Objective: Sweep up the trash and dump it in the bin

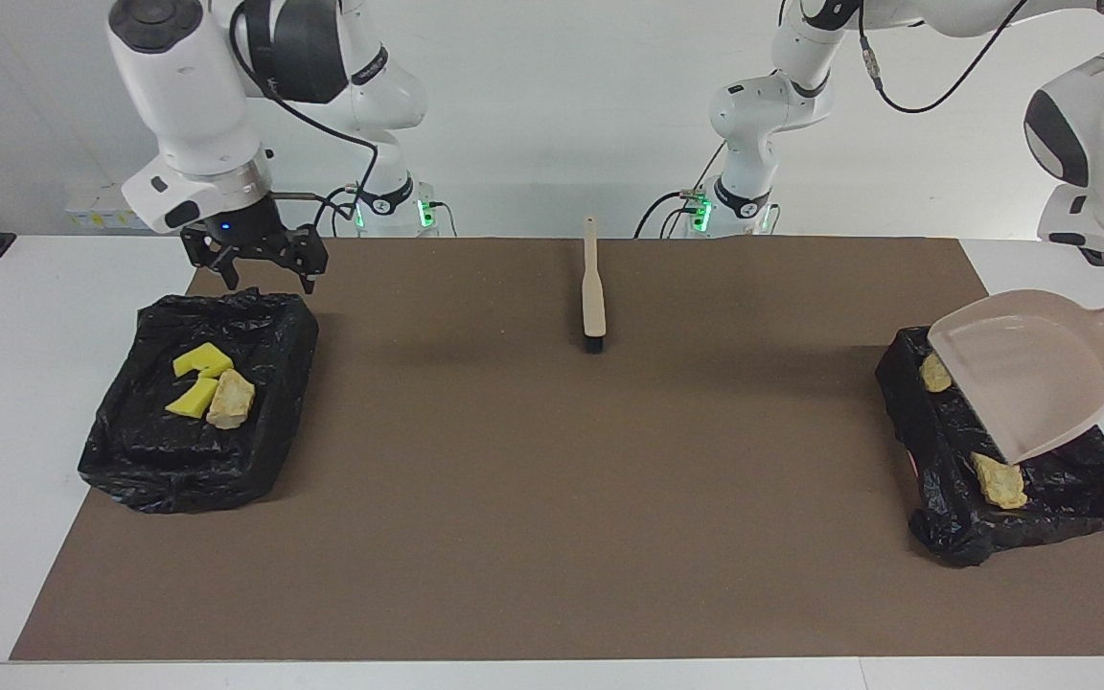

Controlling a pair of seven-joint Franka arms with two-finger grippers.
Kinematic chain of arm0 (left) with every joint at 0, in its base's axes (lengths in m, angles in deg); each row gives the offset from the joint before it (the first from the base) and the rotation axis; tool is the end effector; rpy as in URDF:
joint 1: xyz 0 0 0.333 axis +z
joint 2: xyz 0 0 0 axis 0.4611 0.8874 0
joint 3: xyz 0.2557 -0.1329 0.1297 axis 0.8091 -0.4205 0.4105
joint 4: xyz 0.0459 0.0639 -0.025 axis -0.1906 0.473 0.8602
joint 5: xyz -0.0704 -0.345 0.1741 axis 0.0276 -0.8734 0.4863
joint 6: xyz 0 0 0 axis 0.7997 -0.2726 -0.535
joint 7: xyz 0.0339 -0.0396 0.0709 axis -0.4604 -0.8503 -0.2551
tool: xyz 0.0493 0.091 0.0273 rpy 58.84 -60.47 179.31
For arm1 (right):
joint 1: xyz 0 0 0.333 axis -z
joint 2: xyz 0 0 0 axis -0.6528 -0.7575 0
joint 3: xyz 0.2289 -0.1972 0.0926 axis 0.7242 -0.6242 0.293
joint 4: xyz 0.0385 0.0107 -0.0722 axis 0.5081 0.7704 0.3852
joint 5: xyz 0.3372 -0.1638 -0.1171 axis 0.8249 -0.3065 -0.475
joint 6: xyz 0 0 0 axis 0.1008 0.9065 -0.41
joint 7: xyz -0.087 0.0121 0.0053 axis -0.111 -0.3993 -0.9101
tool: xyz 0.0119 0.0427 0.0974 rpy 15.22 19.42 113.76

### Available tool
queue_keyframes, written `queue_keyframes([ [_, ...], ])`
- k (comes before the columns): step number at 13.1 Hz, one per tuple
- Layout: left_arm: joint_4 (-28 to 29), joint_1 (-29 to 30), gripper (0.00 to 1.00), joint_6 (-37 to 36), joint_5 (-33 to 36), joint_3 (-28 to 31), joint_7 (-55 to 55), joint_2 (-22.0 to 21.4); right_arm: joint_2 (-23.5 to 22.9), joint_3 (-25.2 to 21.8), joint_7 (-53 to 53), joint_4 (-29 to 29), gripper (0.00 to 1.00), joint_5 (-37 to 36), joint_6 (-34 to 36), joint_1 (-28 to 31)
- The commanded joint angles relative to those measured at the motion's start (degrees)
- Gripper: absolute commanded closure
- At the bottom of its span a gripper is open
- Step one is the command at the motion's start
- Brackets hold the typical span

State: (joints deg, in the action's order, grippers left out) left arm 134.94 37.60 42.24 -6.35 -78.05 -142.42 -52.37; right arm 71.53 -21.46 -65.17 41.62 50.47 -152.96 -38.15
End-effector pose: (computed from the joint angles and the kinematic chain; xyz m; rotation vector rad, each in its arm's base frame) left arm 0.6286 0.0976 0.5857 -1.9832 1.7554 0.5398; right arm 0.5618 -0.0092 0.6024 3.0829 -0.0993 -0.0511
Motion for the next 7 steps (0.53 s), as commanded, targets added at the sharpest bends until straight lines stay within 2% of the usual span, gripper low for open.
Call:
queue_keyframes([
  [1,5.8,-1.1,1.00,1.0,-9.8,0.6,10.9,-3.2,1.5,-4.1,0.8,-0.7,0.00,3.9,1.8,-1.9],
  [3,9.6,-4.2,1.00,1.6,-15.6,0.6,22.3,-4.2,4.8,-4.0,-0.1,2.7,0.00,4.2,0.8,-1.6],
  [7,17.3,-9.4,1.00,6.3,-24.2,0.6,45.0,-6.9,5.1,-3.1,0.3,3.0,0.00,4.0,0.5,-2.2],
])
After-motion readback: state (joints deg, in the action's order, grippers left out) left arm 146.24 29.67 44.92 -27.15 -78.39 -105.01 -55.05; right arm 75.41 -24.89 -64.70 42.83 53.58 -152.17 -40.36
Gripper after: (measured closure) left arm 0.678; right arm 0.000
